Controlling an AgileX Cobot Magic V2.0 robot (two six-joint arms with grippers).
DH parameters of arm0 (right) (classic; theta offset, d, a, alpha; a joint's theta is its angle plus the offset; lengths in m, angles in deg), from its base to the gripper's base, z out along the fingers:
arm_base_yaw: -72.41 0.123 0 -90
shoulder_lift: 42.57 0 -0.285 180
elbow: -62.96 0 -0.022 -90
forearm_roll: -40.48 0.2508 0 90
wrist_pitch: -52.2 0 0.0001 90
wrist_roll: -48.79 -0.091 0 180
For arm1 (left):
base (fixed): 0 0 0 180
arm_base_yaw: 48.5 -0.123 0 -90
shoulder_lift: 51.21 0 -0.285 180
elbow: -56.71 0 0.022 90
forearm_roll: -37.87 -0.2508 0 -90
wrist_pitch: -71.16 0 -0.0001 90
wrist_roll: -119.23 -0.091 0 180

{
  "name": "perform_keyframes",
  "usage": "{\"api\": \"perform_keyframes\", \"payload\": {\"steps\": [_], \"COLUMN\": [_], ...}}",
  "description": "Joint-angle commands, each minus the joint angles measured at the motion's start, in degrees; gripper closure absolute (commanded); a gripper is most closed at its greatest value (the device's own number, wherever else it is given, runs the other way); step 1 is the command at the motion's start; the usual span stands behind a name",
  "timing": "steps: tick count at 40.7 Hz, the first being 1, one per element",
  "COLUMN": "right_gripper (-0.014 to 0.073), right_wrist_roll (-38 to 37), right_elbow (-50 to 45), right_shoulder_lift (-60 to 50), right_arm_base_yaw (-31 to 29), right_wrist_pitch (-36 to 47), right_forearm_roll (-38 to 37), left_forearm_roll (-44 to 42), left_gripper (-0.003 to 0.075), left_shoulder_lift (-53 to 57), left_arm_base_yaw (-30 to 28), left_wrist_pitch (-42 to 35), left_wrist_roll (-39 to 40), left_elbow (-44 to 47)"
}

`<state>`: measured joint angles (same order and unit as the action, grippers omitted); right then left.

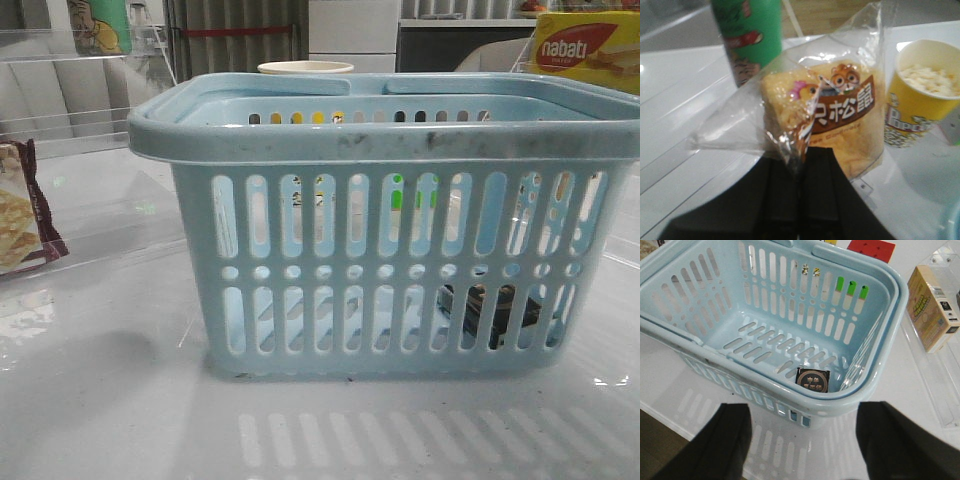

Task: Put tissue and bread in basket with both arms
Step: 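Lift the wrapped bread and carry it over the basket, then lower the bread into the basket and open the left gripper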

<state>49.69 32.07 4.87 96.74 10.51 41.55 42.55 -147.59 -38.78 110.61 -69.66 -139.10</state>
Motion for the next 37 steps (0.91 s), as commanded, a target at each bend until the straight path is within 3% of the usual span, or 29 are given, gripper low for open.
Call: {"api": "perform_keyframes", "payload": {"steps": [1, 10, 19, 37], "right_gripper": [0.0043, 0.0043, 0.0043, 0.0043], "right_wrist_roll": [0.6, 0.6, 0.6, 0.6], "right_elbow": [1.5, 1.5, 1.5, 1.5], "right_shoulder_lift": [-0.2, -0.2, -0.2, -0.2], "right_arm_base_yaw": [0.1, 0.1, 0.1, 0.1], "right_wrist_pitch": [4.1, 4.1, 4.1, 4.1], "right_forearm_roll": [-0.2, -0.2, -0.2, -0.2], "left_forearm_roll": [0.6, 0.9, 0.9, 1.0], "left_gripper": [0.063, 0.063, 0.063, 0.0622], "left_shoulder_lift": [6.8, 9.8, 5.3, -10.7], "left_arm_base_yaw": [4.7, 17.3, 27.3, 30.5], "left_wrist_pitch": [-0.3, 4.5, 5.3, 5.8], "left_wrist_roll": [-2.7, -3.3, -3.3, -3.3], "left_elbow": [-2.1, -2.1, -1.2, -1.2]}}
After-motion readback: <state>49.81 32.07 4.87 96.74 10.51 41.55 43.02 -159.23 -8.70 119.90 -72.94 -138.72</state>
